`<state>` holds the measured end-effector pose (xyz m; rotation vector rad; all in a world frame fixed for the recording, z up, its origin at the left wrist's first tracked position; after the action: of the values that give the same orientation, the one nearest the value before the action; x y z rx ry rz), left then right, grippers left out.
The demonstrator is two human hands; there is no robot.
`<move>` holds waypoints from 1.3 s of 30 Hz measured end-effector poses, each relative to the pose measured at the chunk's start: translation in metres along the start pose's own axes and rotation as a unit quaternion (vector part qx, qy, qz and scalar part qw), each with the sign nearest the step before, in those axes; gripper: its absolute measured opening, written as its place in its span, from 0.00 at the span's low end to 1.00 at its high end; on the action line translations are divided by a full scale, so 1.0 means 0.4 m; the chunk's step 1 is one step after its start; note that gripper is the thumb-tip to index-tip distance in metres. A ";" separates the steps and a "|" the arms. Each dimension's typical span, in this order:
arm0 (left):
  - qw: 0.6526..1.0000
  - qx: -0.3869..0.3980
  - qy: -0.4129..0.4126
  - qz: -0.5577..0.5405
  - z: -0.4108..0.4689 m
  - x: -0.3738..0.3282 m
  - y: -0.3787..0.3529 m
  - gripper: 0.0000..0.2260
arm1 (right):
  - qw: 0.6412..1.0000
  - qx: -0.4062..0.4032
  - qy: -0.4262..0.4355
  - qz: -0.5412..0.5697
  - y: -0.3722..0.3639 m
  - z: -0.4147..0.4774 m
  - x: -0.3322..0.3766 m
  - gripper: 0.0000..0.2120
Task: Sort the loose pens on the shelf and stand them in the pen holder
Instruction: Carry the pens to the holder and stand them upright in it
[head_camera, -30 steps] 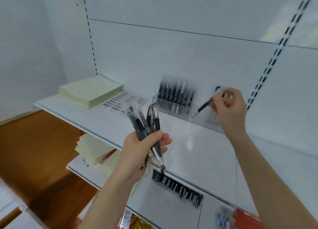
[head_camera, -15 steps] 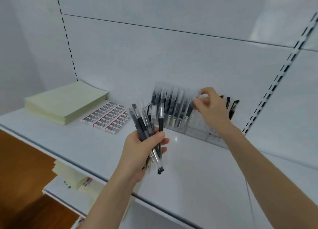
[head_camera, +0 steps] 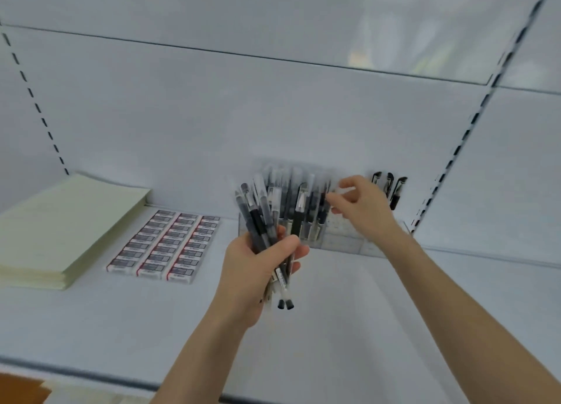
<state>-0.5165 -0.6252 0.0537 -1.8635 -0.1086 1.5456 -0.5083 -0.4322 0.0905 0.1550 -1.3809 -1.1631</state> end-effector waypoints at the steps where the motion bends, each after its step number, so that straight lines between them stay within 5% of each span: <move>1: 1.000 0.009 0.005 0.000 0.005 -0.001 0.003 0.05 | 1.000 -0.025 -0.010 0.016 0.012 -0.024 0.005 0.12; 5: 0.998 0.047 0.028 0.012 0.014 0.008 -0.008 0.05 | 0.989 -0.018 0.013 0.145 0.027 -0.140 0.063 0.03; 9: 0.994 0.101 0.046 0.025 0.004 0.024 -0.032 0.06 | 0.995 0.015 0.015 0.095 0.010 -0.177 0.089 0.04; 15: 0.997 0.065 0.039 0.003 0.021 0.011 -0.013 0.02 | 0.975 -0.027 -0.016 0.218 0.098 -0.154 0.073 0.02; 20: 0.998 0.052 0.036 0.022 0.026 0.017 -0.023 0.03 | 0.978 -0.201 -0.016 0.058 0.209 -0.087 -0.032 0.06; 24: 0.996 0.071 0.035 0.043 0.023 0.036 -0.065 0.03 | 0.967 -0.252 -0.019 0.028 0.237 -0.052 -0.101 0.11; 33: 0.993 0.090 0.025 0.072 0.018 0.048 -0.103 0.03 | 0.974 -0.203 0.011 -0.094 0.233 0.018 -0.133 0.09; 39: 0.997 0.059 0.032 0.045 0.023 0.059 -0.106 0.02 | 0.986 -0.111 -0.041 -0.117 0.180 0.036 -0.190 0.09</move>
<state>-0.5029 -0.5778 0.0574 -1.8438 0.0960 1.5158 -0.4633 -0.3366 0.0927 0.1128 -1.3173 -1.5255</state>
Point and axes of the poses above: each hand's wrist, its own z-axis towards the middle knuckle, its own y-axis out of the back of the hand, x = y × z, the point moved 3 cm from there along z, towards the middle knuckle, and after that the axes turned 8 degrees about -z, right-handed, at the moved point
